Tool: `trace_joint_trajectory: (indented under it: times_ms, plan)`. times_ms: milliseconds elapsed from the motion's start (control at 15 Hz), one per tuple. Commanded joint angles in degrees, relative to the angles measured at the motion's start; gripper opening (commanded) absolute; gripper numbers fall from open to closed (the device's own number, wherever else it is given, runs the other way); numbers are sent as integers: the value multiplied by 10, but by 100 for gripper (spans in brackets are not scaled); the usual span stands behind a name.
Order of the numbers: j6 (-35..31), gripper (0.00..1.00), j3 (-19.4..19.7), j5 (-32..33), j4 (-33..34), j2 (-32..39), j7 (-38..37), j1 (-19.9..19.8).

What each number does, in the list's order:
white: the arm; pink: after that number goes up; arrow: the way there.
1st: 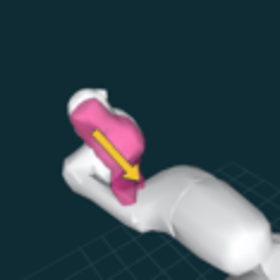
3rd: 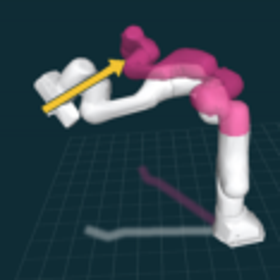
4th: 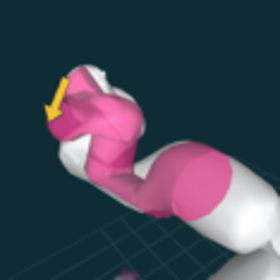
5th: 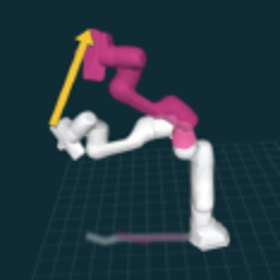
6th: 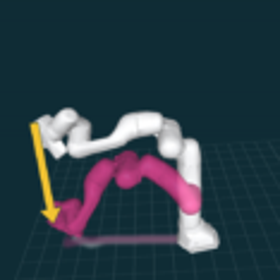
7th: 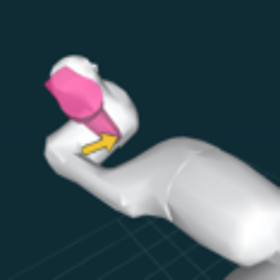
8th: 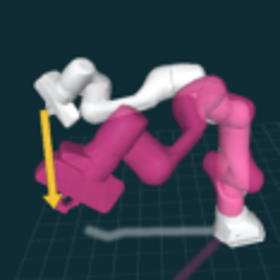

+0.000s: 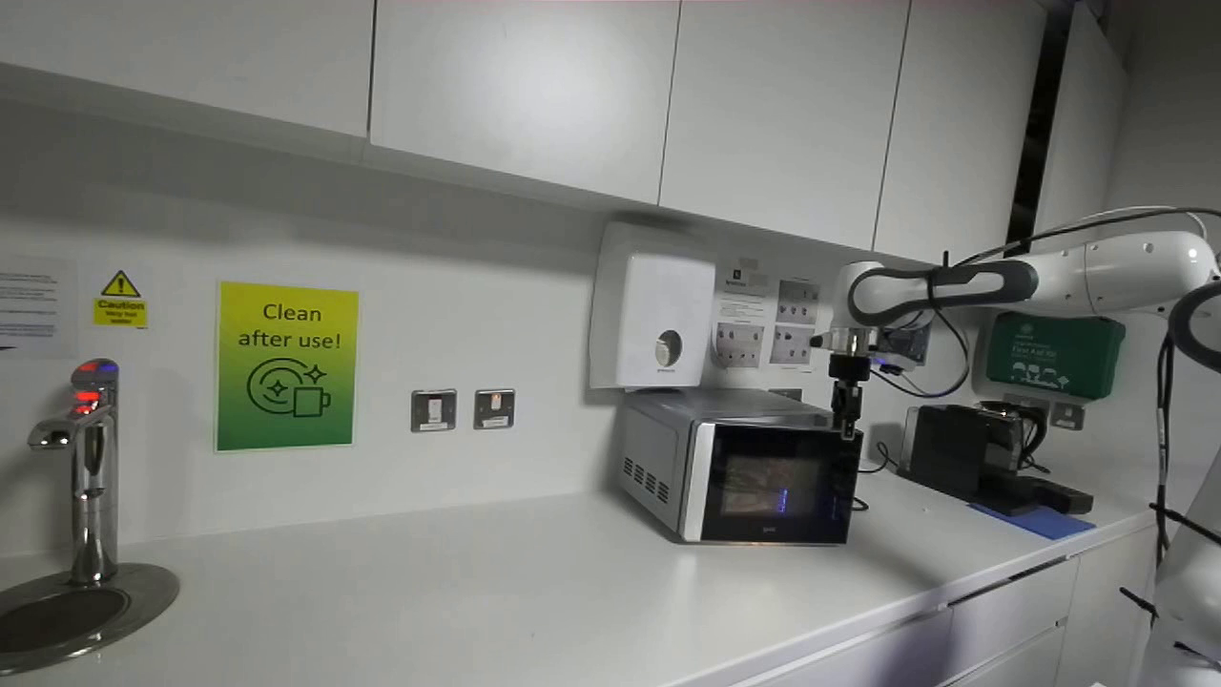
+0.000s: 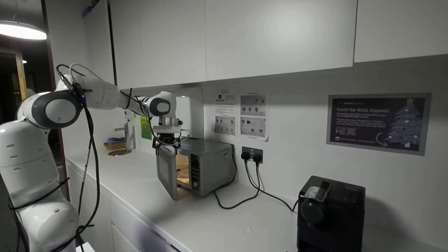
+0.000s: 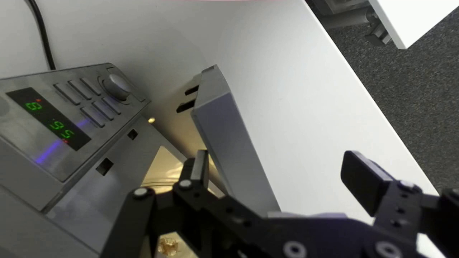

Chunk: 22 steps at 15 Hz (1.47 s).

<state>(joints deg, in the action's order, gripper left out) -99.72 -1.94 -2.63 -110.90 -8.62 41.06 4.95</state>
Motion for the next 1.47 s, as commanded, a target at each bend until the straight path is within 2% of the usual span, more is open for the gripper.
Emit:
trace_joint_trajectory:
  times_ms: [0,1400]
  plan:
    - [3,100,-2,-11,-15,-21,-28,3]
    - [7,100,-3,-31,-36,-43,-96,8]
